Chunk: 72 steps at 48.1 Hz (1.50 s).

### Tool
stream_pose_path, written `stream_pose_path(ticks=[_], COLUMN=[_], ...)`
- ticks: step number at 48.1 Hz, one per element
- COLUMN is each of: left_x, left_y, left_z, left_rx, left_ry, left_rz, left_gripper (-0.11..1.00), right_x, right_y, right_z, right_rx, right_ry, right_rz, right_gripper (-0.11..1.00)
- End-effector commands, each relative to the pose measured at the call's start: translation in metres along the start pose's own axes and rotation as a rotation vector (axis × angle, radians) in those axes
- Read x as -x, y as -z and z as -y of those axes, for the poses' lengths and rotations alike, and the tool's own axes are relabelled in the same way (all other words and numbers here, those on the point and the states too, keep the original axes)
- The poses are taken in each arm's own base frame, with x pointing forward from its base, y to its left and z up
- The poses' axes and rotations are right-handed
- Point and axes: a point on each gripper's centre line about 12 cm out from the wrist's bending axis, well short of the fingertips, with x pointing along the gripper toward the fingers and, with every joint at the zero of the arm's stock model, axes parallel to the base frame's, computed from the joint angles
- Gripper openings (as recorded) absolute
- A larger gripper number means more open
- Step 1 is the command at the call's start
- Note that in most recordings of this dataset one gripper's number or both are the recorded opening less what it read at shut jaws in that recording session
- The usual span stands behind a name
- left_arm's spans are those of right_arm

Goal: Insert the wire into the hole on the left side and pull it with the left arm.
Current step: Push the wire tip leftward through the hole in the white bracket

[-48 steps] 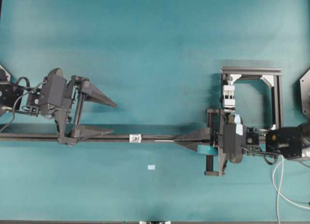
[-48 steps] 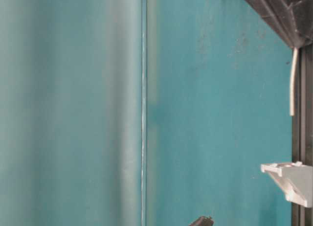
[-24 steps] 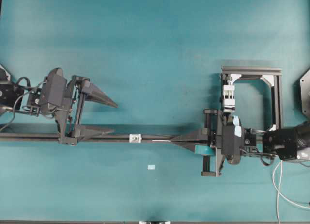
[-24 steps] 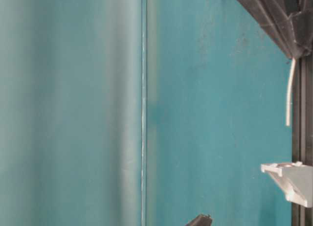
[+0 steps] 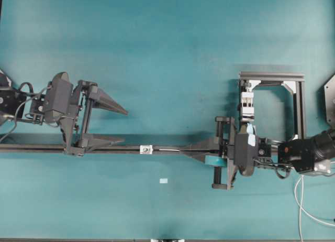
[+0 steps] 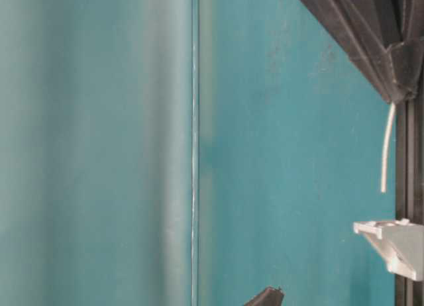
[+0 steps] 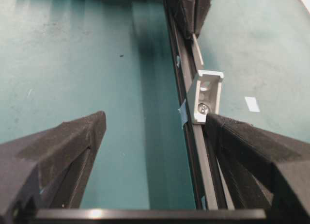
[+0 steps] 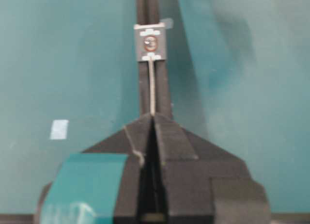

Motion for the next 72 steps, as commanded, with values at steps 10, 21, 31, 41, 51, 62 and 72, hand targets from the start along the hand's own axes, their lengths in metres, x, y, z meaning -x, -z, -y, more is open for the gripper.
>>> stream_pose_path(ticks=[10, 21, 31, 41, 51, 62, 72], left_x=[-0.002, -0.002, -0.002, -0.002, -0.002, -0.002, -0.001], left_y=[-0.006, -0.006, -0.006, -0.006, -0.006, -0.006, -0.006], left_z=[0.0, 0.0, 0.0, 0.0, 0.0, 0.0, 0.0], left_rx=[0.0, -0.001, -0.001, -0.002, -0.002, -0.003, -0.004], left_ry=[0.001, -0.001, -0.001, 0.001, 0.001, 0.002, 0.003], left_rz=[0.023, 0.023, 0.023, 0.023, 0.023, 0.023, 0.021], left_gripper=[0.66, 0.66, 0.66, 0.66, 0.66, 0.66, 0.66], right_x=[-0.005, -0.005, -0.007, -0.009, -0.01, -0.015, -0.02], right_y=[-0.009, -0.009, -0.01, -0.011, -0.012, -0.009, -0.008], right_z=[-0.001, -0.002, -0.004, -0.006, -0.007, -0.006, -0.004], right_rx=[-0.017, -0.012, -0.009, -0.005, -0.008, -0.008, -0.014], right_ry=[0.004, -0.001, -0.003, -0.005, -0.006, 0.0, 0.009], right_rz=[0.026, 0.023, 0.022, 0.015, 0.019, 0.016, 0.004], right_gripper=[0.05, 0.05, 0.05, 0.05, 0.05, 0.05, 0.05])
